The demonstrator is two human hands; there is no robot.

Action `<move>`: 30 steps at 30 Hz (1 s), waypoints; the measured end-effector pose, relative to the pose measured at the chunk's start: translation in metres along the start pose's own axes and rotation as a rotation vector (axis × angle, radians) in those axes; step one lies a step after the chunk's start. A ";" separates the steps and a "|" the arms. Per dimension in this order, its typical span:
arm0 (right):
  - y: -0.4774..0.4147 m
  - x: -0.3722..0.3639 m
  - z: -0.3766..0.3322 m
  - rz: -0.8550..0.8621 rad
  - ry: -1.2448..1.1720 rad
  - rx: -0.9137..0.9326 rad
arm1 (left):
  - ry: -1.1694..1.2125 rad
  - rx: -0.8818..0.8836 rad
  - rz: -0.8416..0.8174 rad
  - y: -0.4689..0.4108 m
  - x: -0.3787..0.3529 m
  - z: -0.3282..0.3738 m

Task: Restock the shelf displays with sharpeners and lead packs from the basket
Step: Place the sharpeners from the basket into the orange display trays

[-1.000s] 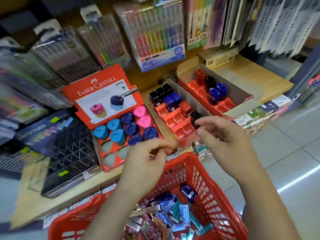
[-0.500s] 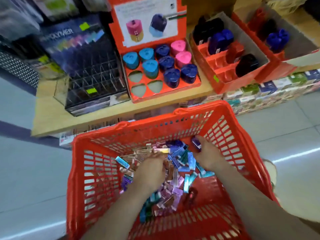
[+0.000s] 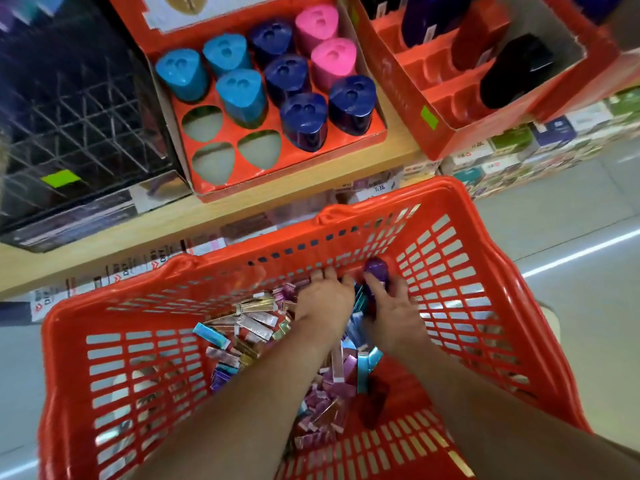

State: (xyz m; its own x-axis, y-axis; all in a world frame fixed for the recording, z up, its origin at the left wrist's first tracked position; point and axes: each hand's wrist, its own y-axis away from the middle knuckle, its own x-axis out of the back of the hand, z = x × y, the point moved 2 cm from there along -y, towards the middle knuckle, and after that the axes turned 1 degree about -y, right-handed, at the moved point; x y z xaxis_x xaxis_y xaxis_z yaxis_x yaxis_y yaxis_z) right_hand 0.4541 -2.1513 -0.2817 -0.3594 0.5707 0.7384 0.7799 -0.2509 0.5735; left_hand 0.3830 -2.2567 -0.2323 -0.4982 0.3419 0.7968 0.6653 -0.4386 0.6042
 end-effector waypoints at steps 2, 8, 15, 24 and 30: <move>-0.001 0.001 0.000 0.005 -0.013 0.025 | 0.029 0.008 0.039 -0.003 -0.003 -0.002; -0.008 0.021 0.000 -0.111 -0.187 0.087 | 1.023 0.178 0.184 0.006 -0.011 -0.022; 0.014 0.048 -0.019 -0.379 -0.650 -0.041 | 1.837 0.506 0.134 0.034 -0.013 -0.018; 0.076 0.092 -0.037 -0.648 -1.132 0.018 | 1.987 0.462 -0.148 0.072 0.015 -0.020; 0.105 0.129 -0.073 -0.648 -1.492 0.023 | 2.050 0.362 0.258 0.115 0.059 -0.044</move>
State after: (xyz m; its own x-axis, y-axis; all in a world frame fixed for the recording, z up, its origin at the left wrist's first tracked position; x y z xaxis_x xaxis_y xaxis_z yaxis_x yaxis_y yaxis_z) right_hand 0.4521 -2.1614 -0.1003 0.1657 0.7830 -0.5995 0.7158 0.3226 0.6193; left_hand 0.4055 -2.3235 -0.1150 0.0157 -0.9900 -0.1401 0.7305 -0.0843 0.6777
